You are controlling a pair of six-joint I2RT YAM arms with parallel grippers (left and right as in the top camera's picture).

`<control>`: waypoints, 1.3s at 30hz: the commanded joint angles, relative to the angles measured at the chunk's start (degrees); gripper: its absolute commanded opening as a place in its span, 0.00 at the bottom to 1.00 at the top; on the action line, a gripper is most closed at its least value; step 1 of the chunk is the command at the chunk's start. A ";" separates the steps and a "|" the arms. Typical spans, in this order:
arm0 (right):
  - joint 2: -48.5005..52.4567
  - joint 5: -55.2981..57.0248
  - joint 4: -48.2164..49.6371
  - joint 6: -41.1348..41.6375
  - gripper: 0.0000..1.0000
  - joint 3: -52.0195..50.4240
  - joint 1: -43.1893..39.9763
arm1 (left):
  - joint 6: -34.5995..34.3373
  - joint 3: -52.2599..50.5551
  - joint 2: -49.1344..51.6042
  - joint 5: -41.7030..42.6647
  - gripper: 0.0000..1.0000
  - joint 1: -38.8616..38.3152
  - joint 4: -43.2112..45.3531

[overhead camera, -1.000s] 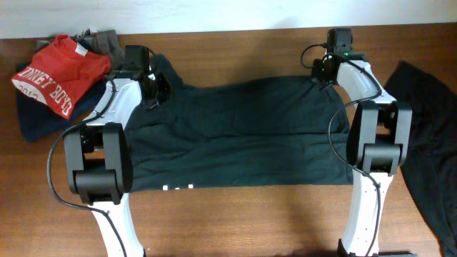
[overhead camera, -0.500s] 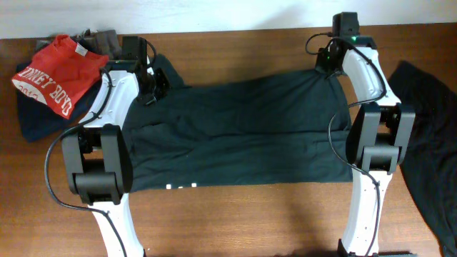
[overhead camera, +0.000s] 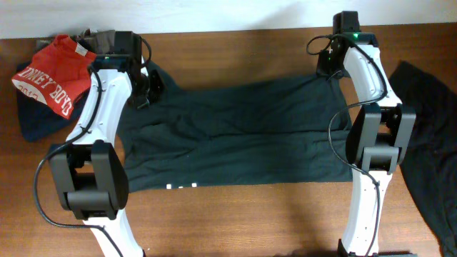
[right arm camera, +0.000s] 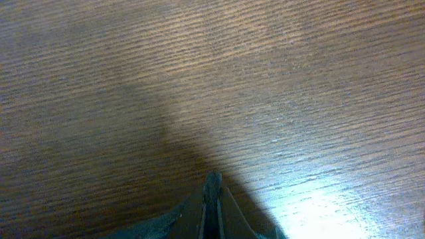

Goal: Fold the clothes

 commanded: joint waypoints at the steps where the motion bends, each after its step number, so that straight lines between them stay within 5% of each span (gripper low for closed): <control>1: 0.48 2.82 -0.74 -0.15 0.04 1.27 -0.66 | 1.16 0.83 -3.45 0.48 0.01 -0.39 -1.42; 24: 0.48 2.84 -3.06 -0.15 0.06 1.27 -0.66 | -1.22 0.17 -10.29 -10.56 0.01 -5.20 -12.94; 31: 0.48 3.06 -3.78 -0.13 0.04 1.27 -0.66 | -3.82 -0.79 -10.29 -25.99 0.01 -4.76 -13.49; 39: 0.48 10.10 -2.60 2.23 0.04 1.29 -0.66 | -5.51 -0.79 -10.27 -29.05 0.01 -0.46 -12.90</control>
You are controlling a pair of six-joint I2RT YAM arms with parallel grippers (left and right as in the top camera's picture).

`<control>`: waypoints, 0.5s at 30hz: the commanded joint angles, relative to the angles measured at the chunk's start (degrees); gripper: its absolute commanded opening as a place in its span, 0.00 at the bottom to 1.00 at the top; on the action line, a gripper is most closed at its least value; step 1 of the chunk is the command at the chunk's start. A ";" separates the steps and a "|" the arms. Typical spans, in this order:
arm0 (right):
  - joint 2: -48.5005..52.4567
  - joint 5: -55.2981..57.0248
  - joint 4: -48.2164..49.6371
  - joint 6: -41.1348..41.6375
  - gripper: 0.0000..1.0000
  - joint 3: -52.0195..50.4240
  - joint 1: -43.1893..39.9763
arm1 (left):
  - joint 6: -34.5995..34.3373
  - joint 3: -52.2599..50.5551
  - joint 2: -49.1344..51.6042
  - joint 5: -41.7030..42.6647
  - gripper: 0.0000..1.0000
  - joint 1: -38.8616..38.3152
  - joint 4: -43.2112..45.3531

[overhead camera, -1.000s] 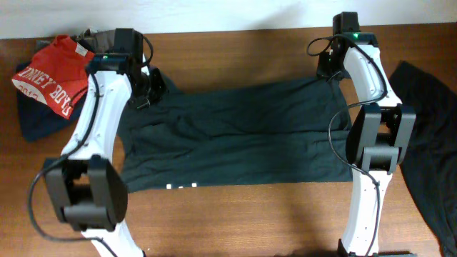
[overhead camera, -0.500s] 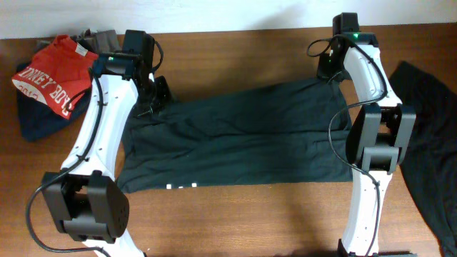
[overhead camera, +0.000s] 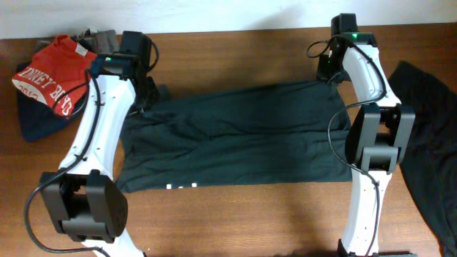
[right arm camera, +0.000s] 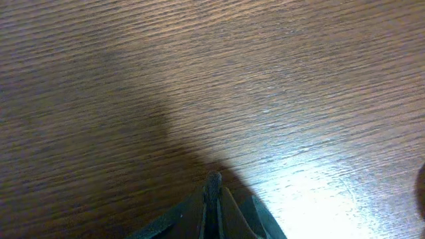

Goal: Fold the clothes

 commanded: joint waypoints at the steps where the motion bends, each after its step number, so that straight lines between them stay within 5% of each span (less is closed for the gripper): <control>1: 0.46 7.78 1.49 1.31 0.04 1.29 -1.01 | -1.31 -0.48 -0.55 -7.23 0.01 3.50 -0.33; 15: -0.35 7.56 0.72 1.57 0.04 1.36 -0.98 | 3.26 -0.48 -0.55 8.39 0.01 2.43 -0.87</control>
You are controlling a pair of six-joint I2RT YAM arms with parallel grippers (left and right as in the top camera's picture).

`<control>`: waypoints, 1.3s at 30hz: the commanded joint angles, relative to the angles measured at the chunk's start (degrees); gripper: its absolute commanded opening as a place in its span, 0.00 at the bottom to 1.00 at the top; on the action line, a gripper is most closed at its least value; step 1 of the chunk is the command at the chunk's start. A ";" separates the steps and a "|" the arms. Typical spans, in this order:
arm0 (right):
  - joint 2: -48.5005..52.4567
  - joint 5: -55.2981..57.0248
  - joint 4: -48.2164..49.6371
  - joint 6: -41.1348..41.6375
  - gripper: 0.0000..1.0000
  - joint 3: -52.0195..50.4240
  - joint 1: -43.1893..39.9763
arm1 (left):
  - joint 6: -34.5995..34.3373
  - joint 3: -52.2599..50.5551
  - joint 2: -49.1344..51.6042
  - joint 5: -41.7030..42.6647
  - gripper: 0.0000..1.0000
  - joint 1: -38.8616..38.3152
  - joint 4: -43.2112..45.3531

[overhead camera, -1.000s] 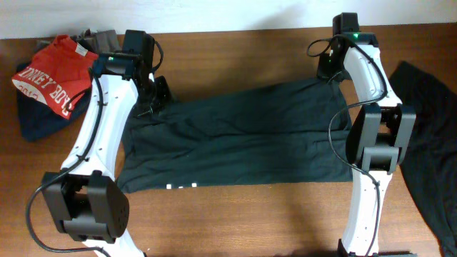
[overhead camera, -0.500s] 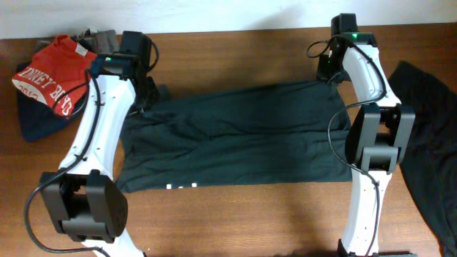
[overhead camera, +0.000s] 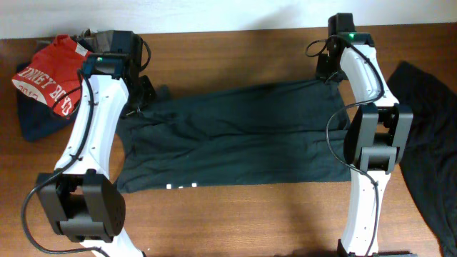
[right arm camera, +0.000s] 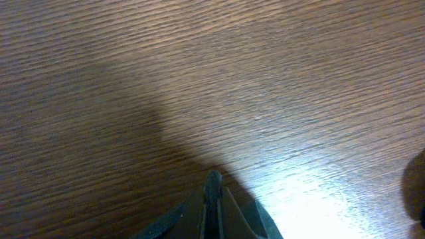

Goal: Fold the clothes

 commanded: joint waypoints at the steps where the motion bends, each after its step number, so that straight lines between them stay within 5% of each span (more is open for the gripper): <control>1: -0.63 4.83 -0.15 0.74 0.04 1.36 -1.60 | 2.47 -0.48 -0.55 2.75 0.01 0.48 -1.64; 7: -2.45 4.83 -1.03 0.70 0.21 1.36 -1.60 | 2.45 -0.48 -0.55 2.75 0.01 0.02 -6.38; 14: -2.56 4.81 -3.02 0.72 0.14 1.33 -1.60 | 2.45 -0.48 -0.55 3.78 0.01 -1.31 -12.48; 17: -2.56 2.54 -3.54 0.70 0.31 1.33 -1.60 | 2.47 -0.48 -0.55 5.20 0.02 -2.60 -13.00; 20: -2.56 -2.03 -3.91 0.68 0.48 1.33 -1.60 | 2.47 -0.48 -0.55 5.42 0.29 -4.02 -12.85; 29: -2.54 -6.64 -3.63 0.70 0.54 1.33 -1.55 | 2.43 -0.48 -0.55 7.67 0.45 -8.11 -15.61; 33: -2.54 -7.74 -2.71 0.70 0.57 1.33 -1.55 | 2.43 -0.48 -0.55 7.41 0.61 -8.39 -15.28; 35: -2.54 -10.54 -1.75 0.70 0.60 1.33 -1.55 | 2.40 -0.50 -0.55 6.80 0.80 -8.37 -12.96; 39: -2.54 -14.60 1.29 0.68 0.61 1.33 -1.49 | 2.38 -0.50 -0.39 6.80 0.87 -8.07 -8.55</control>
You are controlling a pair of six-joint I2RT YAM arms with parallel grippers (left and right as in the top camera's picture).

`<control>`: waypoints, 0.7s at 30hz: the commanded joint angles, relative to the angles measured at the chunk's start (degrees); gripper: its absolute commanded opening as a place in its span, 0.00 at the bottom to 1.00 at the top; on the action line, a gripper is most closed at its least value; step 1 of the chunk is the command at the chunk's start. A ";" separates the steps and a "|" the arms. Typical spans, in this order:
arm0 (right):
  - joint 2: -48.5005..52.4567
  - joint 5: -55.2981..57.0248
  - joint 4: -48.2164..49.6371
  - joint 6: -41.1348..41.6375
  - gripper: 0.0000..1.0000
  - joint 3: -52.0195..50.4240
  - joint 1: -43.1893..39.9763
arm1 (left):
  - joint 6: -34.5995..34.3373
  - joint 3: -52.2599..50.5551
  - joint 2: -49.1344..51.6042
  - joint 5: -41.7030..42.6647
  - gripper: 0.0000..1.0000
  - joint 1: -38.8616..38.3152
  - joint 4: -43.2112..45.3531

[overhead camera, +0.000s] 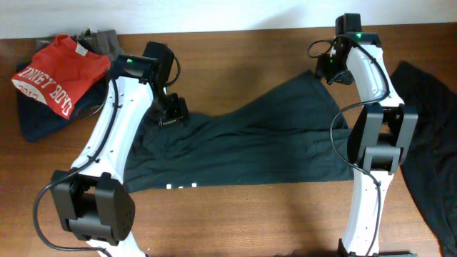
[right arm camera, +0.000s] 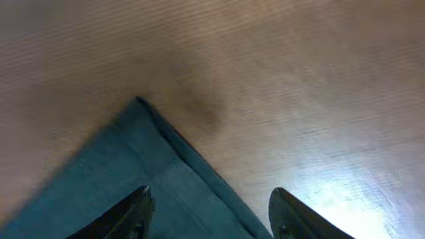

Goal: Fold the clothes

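A dark green T-shirt (overhead camera: 250,150) lies spread on the wooden table (overhead camera: 235,221), with a small white print at its near hem. My left gripper (overhead camera: 173,112) sits low on the shirt's far left edge and looks shut on the cloth there, which is bunched toward the middle. My right gripper (overhead camera: 327,71) is at the far right corner. In the right wrist view that gripper (right arm camera: 209,194) stands open, its fingers (right arm camera: 136,206) apart above the shirt's corner (right arm camera: 133,179), which lies flat on the wood.
A pile of clothes topped by a red printed shirt (overhead camera: 51,75) lies at the far left. A black garment (overhead camera: 428,143) lies along the right edge. Bare wood runs along the near and far sides.
My right gripper has opened and let the far right corner drop flat on the table. My left gripper has moved right and nearer with the far left edge, which now folds inward.
Both grippers were shut on the shirt's far corners, with the shirt stretched between them. At the two later moments the shirt's far edge sat a little nearer and the holds were unchanged. Now the right corner is released and the left edge sits pulled inward.
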 commanded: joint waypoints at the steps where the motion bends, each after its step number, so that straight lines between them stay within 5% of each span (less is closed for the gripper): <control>1: -2.49 -5.22 3.54 0.46 0.61 1.31 0.07 | -0.02 -0.28 -0.22 -0.17 0.95 0.42 3.04; 21: 2.91 -4.24 10.88 0.28 0.58 1.18 3.48 | 0.02 -0.35 5.14 -1.51 0.99 0.24 2.82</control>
